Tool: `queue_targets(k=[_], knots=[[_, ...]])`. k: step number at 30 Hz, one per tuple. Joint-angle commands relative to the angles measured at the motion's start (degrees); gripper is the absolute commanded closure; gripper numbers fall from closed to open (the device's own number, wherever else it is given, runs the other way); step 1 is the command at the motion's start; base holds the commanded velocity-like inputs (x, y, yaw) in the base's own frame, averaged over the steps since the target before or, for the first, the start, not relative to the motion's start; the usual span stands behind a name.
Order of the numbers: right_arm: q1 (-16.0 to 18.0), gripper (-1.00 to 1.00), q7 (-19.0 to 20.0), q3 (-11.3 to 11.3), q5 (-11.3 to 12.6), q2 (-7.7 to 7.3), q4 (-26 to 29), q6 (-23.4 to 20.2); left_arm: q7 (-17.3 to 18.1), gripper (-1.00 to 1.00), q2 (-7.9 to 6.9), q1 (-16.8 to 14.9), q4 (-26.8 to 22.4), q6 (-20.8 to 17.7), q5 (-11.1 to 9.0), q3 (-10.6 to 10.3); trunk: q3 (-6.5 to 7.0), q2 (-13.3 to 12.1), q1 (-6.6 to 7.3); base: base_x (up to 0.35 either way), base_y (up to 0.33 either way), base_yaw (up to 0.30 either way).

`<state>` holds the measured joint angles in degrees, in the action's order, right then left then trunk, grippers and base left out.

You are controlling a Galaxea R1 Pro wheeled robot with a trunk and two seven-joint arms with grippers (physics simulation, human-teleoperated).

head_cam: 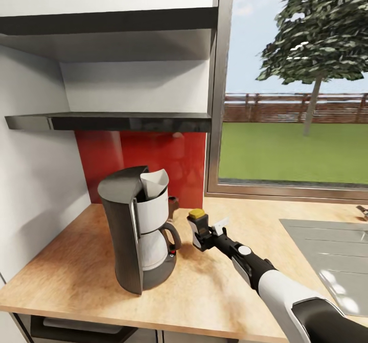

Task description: Set up a coffee station on the kitchen countertop: keep the coffee maker on the countertop, move the bottle of coffee from the kitchen shelf to the counter next to the coffee maker, place a paper coffee filter on top of the coffee maker, put the saucer next to the coffee maker with the coffee cup on the saucer, and place the electric kettle next to the coffee maker.

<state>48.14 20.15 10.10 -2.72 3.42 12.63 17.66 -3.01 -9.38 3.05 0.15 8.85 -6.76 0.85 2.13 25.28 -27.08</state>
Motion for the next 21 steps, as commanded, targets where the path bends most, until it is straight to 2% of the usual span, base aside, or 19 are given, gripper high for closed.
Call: queue_targets(k=[1,6,21], knots=[[0.0,1.00,0.1,-0.1,0.0,0.01,0.0,0.2,0.0,-1.00,-0.01,0.0,0.0,0.2,-0.5,0.0,-0.19,0.4,-0.24,0.000,0.000,0.000],[0.0,1.00,0.0,-0.2,1.1,0.09,0.0,0.1,0.1,-1.00,-0.01,0.0,0.0,0.2,-0.5,0.0,-1.08,2.5,-1.34,0.000,0.000,0.000],[0.0,1.00,-0.4,-0.3,1.2,0.14,0.0,0.2,0.1,-1.00,0.06,0.0,0.0,0.2,-0.5,0.0,-3.78,8.5,-4.64,0.000,0.000,0.000]])
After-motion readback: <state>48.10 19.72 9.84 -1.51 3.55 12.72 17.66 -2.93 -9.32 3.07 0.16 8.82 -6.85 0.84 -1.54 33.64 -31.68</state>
